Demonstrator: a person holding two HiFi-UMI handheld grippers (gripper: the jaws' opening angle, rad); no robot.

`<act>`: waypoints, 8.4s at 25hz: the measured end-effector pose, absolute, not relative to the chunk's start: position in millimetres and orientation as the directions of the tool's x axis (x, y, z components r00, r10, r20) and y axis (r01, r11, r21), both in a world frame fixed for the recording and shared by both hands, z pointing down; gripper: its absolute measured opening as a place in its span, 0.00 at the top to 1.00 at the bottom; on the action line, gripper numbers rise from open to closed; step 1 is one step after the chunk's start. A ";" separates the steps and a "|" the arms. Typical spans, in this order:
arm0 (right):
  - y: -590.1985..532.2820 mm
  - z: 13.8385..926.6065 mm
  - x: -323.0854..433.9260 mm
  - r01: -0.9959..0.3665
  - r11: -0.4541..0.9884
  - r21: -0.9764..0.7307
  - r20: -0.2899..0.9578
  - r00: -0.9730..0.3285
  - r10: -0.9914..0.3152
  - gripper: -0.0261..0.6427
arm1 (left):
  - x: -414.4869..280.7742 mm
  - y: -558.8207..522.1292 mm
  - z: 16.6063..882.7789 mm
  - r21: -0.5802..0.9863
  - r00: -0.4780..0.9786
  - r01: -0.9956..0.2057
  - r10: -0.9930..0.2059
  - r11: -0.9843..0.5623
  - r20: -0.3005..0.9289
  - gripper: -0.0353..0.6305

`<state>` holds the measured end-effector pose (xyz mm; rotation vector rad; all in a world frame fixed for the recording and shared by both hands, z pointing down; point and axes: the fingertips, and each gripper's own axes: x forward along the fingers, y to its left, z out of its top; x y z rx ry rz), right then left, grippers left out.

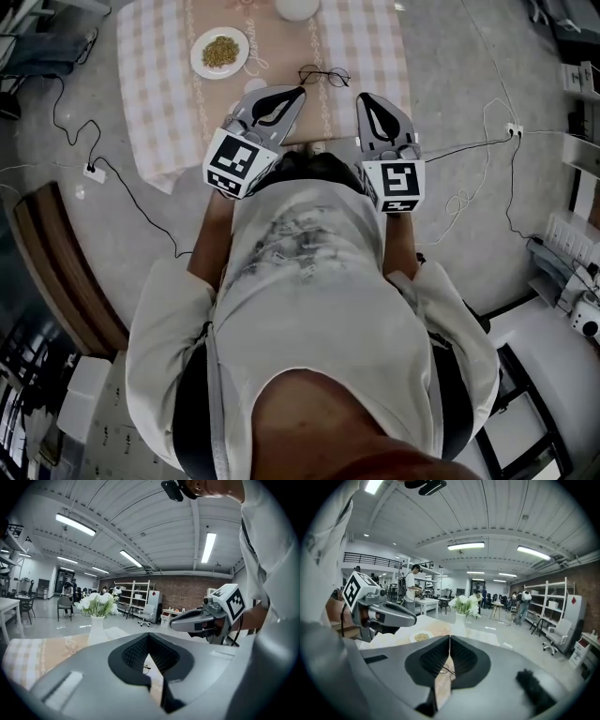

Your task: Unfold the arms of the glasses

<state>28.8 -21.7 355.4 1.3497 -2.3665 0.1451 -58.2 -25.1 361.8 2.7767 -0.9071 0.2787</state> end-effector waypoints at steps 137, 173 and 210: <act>-87.7 538.7 79.5 -0.757 0.650 0.062 0.737 -0.404 -0.541 0.84 | 41.9 -80.6 604.5 0.185 0.634 -0.084 0.091 -0.979 0.768 0.92; -97.1 591.8 48.1 -0.381 0.922 0.067 0.822 -0.502 -0.268 0.94 | 41.0 -79.5 603.5 0.199 0.646 -0.060 0.114 -0.978 0.755 0.92; -97.0 595.9 48.8 -0.401 0.913 0.069 0.828 -0.488 -0.277 0.94 | 36.3 -70.0 574.3 0.142 0.729 -0.100 0.024 -0.985 0.684 0.92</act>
